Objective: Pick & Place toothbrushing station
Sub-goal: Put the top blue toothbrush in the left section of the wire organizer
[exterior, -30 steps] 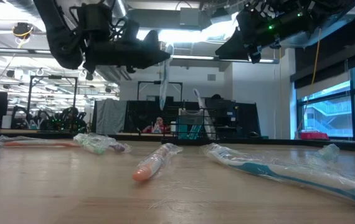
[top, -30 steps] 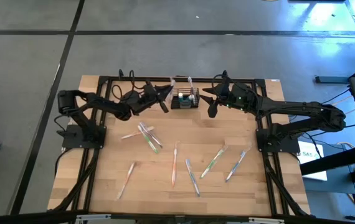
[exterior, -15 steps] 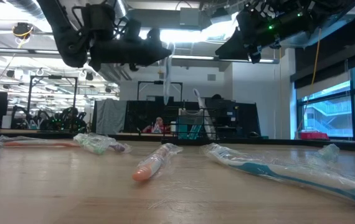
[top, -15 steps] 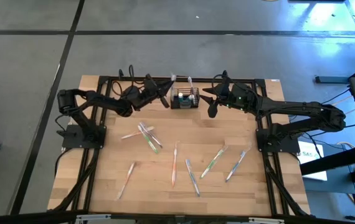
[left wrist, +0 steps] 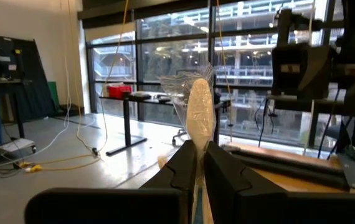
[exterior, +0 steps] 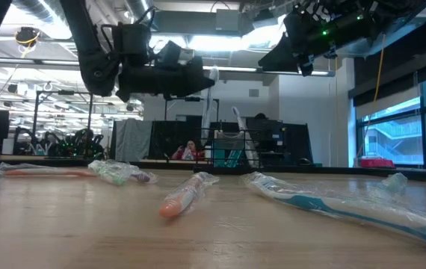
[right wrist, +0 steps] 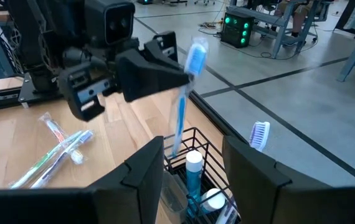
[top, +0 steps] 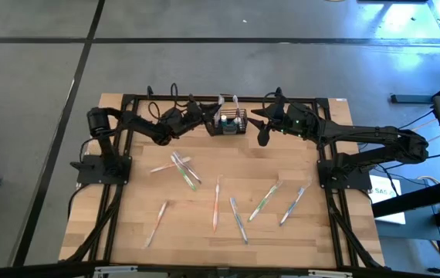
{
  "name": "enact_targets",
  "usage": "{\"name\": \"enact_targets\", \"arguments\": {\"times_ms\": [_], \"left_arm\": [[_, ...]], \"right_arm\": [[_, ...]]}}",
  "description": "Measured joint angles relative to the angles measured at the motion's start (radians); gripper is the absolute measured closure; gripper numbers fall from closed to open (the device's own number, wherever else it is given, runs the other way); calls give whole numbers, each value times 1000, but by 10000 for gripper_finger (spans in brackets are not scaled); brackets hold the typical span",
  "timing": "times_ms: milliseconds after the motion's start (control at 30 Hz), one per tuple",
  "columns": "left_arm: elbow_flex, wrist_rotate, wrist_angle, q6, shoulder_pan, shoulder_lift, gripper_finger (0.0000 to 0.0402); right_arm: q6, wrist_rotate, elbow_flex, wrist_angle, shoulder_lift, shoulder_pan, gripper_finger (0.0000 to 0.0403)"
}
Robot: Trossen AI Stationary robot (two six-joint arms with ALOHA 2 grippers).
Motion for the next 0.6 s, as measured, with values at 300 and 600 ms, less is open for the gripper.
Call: {"name": "enact_targets", "arguments": {"times_ms": [300,600], "left_arm": [[10,-5,3,-7,4,69,382],[10,-4,-3,-9,7,75,382]], "right_arm": [[0,0,0,-1,0,0,236],[0,0,0,-1,0,0,236]]}}
